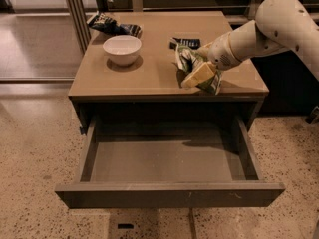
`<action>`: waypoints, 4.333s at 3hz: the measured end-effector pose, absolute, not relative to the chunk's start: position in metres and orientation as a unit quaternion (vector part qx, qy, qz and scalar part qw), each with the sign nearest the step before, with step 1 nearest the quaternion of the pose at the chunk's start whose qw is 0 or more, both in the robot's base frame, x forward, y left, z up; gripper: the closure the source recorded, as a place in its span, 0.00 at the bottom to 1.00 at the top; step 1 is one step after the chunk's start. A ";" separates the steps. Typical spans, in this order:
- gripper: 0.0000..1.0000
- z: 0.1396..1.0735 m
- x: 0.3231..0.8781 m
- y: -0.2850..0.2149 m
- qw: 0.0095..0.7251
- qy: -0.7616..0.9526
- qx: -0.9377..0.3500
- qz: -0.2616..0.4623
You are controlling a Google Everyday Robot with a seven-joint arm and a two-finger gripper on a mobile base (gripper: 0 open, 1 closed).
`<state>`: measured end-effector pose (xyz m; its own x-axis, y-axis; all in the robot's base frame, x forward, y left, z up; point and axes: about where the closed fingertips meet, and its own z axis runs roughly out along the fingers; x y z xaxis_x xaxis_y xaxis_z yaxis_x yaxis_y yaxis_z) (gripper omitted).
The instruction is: Place green jalapeno chip bag into top drawer
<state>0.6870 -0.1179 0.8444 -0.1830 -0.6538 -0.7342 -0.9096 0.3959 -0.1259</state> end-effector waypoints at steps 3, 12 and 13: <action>0.88 0.844 0.687 -0.118 0.369 0.749 -0.522 0.173; 1.00 0.707 0.542 -0.129 0.249 0.653 -0.682 0.215; 1.00 0.680 0.551 -0.136 0.269 0.662 -0.677 0.175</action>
Offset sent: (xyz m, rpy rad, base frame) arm 0.0000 0.0000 0.0000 0.0000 0.0000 0.0000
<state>0.5505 -0.1358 0.6804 0.0609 -0.8028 -0.5932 -0.9910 0.0223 -0.1320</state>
